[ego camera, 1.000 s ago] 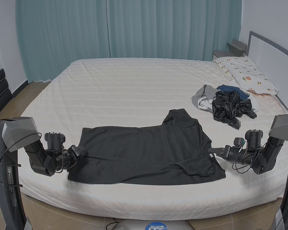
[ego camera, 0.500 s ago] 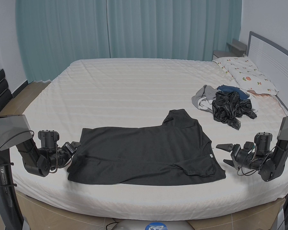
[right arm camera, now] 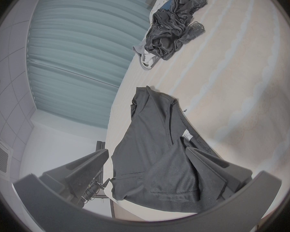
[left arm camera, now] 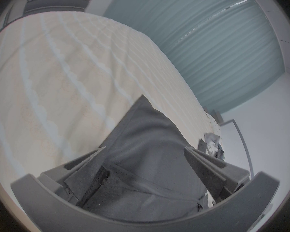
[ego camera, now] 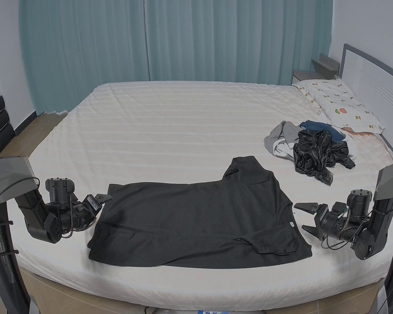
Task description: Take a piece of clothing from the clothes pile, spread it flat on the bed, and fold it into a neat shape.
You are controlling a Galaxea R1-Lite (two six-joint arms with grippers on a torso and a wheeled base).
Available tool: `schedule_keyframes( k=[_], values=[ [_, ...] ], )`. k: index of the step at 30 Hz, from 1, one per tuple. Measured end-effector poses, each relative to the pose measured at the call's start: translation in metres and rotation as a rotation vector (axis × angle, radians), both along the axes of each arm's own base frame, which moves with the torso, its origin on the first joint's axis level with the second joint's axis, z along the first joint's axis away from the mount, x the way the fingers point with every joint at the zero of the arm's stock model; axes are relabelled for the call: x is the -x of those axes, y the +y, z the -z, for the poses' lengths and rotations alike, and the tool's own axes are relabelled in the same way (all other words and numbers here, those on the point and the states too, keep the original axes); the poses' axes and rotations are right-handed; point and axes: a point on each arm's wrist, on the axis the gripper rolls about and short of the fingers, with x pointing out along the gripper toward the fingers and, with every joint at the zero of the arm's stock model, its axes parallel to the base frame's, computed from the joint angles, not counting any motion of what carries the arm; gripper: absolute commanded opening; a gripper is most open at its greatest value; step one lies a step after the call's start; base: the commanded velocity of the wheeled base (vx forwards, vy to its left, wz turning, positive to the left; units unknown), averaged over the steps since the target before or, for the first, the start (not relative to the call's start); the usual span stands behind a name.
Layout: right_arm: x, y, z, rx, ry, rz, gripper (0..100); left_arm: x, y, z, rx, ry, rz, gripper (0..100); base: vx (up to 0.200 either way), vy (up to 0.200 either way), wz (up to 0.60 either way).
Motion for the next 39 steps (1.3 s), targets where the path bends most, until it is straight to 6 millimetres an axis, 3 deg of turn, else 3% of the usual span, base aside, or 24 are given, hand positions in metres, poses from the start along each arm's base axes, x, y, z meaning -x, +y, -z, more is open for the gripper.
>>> schedule_keyframes(
  k=[11,28,29,39],
  values=[
    [0.007,0.009,0.009,0.029,-0.004,-0.049,100,0.01,0.025,0.002,-0.035,-0.072,0.269,100,0.0,0.0,0.0],
    [0.014,0.015,0.025,0.077,0.039,-0.097,100,0.014,0.027,0.024,-0.131,-0.065,0.366,100,0.0,0.0,0.0],
    [0.014,0.015,0.025,0.077,0.039,-0.097,100,0.014,0.026,0.025,-0.137,-0.065,0.372,0,0.0,0.0,0.0],
    [0.014,0.013,0.026,0.077,0.042,-0.088,100,0.017,0.027,0.04,-0.234,-0.039,0.395,0,0.0,0.0,0.0]
  ],
)
